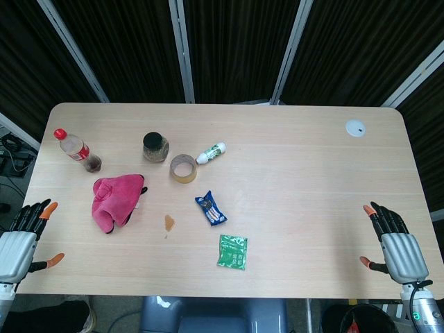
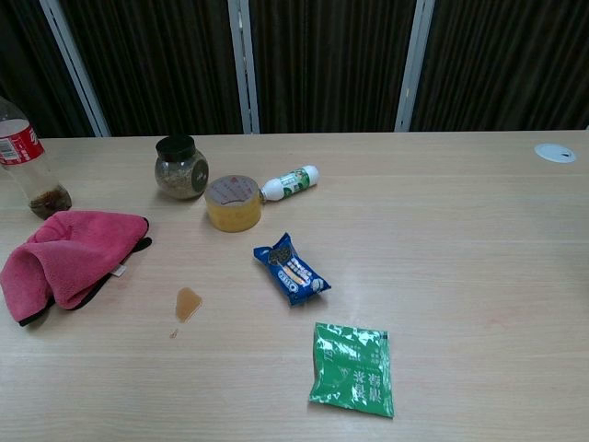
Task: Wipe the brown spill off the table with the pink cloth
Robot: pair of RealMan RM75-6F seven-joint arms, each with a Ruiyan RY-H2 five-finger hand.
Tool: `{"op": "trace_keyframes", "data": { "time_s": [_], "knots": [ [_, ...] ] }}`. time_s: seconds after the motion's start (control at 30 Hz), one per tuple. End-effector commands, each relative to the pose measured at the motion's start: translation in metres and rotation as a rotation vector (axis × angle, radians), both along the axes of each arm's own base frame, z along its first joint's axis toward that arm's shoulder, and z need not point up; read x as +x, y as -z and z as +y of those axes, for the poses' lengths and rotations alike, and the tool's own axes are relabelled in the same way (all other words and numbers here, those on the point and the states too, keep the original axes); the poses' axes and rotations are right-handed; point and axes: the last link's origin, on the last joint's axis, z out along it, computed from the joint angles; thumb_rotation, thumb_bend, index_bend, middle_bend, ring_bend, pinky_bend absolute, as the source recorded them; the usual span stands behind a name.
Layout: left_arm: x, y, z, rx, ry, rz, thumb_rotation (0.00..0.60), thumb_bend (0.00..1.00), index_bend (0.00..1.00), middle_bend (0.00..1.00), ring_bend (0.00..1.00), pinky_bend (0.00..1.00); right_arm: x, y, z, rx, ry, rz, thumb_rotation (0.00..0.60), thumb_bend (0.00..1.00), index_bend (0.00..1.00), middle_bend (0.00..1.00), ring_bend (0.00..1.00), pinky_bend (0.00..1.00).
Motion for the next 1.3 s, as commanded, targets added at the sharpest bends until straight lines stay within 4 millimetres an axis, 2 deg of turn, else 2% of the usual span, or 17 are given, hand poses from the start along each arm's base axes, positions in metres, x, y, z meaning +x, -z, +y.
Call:
{"op": "trace_keyframes", "data": {
  "time_s": [0.03, 0.67, 0.8, 0.9, 1.3],
  "knots": [
    [0.000, 0.000, 0.000, -0.001, -0.001, 0.000, 0.600, 0.00, 0.00, 0.00, 0.00, 0.00, 0.000, 0.000, 0.000, 0.000, 0.000, 0.000, 0.600, 0.00, 0.04, 0.00, 0.00, 0.08],
    [-0.003, 0.001, 0.003, -0.018, -0.038, 0.004, 0.600, 0.00, 0.00, 0.00, 0.00, 0.00, 0.001, 0.001, 0.000, 0.004, 0.002, 0.004, 0.600, 0.00, 0.04, 0.00, 0.00, 0.08],
    [-0.003, 0.006, 0.023, -0.029, -0.133, -0.032, 0.600, 0.00, 0.00, 0.00, 0.00, 0.00, 0.000, 0.000, 0.000, 0.002, 0.010, -0.011, 0.600, 0.00, 0.04, 0.00, 0.00, 0.08],
    [-0.001, 0.012, 0.041, -0.038, -0.159, 0.009, 0.600, 0.00, 0.00, 0.00, 0.00, 0.00, 0.000, 0.000, 0.000, 0.009, 0.007, -0.016, 0.600, 0.00, 0.04, 0.00, 0.00, 0.08],
    [0.000, 0.058, 0.104, -0.122, -0.236, 0.113, 0.600, 0.00, 0.00, 0.00, 0.00, 0.00, 0.000, 0.001, -0.001, 0.017, 0.013, -0.031, 0.600, 0.00, 0.04, 0.00, 0.00, 0.08]
  ]
}}
